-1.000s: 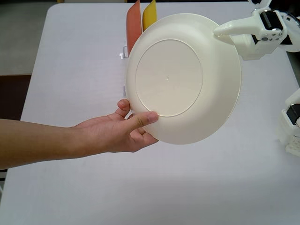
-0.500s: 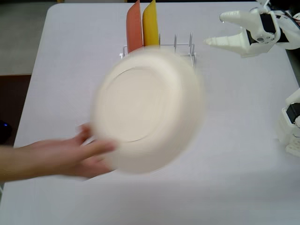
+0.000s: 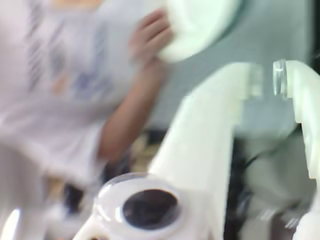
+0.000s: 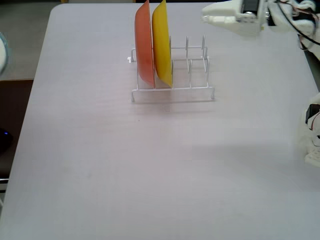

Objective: Could you take three plates?

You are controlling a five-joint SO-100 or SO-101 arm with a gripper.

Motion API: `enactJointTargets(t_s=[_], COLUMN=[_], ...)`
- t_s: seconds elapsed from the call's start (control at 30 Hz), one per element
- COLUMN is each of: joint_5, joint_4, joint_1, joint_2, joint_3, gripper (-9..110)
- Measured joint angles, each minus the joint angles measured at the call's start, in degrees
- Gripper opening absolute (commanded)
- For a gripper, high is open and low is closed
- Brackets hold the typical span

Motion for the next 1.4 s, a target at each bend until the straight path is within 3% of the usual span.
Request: enactJointTargets(t_s=[0.1, 0.23, 0.57, 1.2, 1.3, 1.4], joint_5=[-1.05, -2.9, -5.19, -2.81, -2.29, -1.76], joint_4=[0.7, 2.02, 9.49, 10.28, 10.28, 10.28], joint_1=[3.25, 6.94, 11.16, 9.58, 9.14, 8.96], joint_2=[-5.63, -13.62, -34.01, -47.55, -48.69, -49.48], joint_3=[-2.64, -7.21, -25.66, -38.14, -39.2, -40.43], gripper=[9, 31, 36, 28, 21, 0])
